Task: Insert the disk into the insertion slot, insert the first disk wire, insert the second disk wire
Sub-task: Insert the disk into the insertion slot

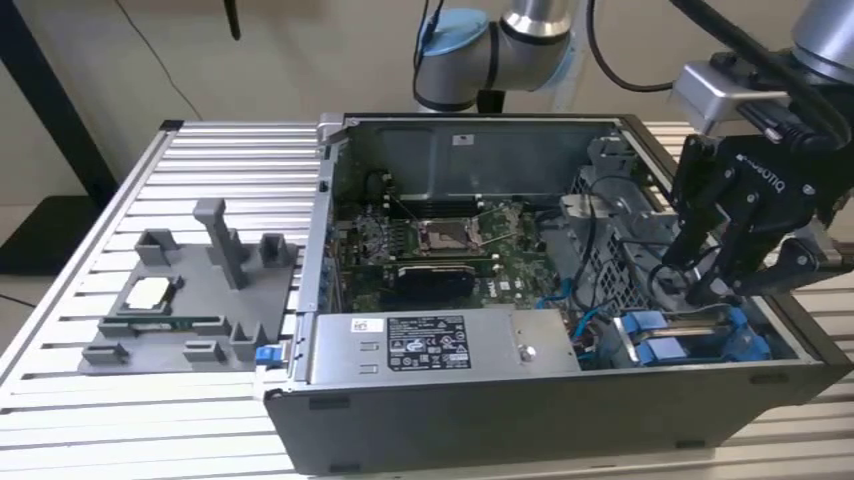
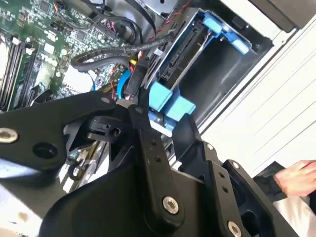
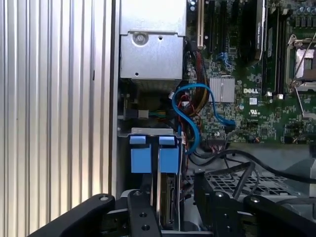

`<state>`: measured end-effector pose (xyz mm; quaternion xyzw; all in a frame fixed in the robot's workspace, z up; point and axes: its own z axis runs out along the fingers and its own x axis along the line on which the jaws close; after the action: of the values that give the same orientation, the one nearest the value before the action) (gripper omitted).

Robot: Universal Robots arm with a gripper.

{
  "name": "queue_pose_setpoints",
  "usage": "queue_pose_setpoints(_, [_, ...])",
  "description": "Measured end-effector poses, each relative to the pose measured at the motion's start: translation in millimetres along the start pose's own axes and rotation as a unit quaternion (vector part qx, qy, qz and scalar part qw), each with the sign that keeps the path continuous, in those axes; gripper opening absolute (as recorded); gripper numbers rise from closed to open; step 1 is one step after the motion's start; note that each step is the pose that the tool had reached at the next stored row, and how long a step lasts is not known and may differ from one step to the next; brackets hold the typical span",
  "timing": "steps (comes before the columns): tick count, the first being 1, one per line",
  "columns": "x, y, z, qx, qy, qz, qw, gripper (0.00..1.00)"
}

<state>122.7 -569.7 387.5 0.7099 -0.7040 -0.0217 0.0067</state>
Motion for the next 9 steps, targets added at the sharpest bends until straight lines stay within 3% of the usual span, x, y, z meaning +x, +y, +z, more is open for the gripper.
queue_pose_setpoints(2, [-0.2,0.3,-7.9,0.0,0.0,0.0,1.0,0.47])
queue_pose_setpoints(5, [-2.6,0.4,-9.3,0.0013,-0.0004,0.0,1.0,0.47])
queue_pose_setpoints(7, [-4.3,0.3,-9.4,0.0063,-0.0028,0.0,1.0,0.47])
queue_pose_setpoints(9, [-5.9,0.3,-9.2,0.0125,-0.0075,-0.001,0.9999,0.47])
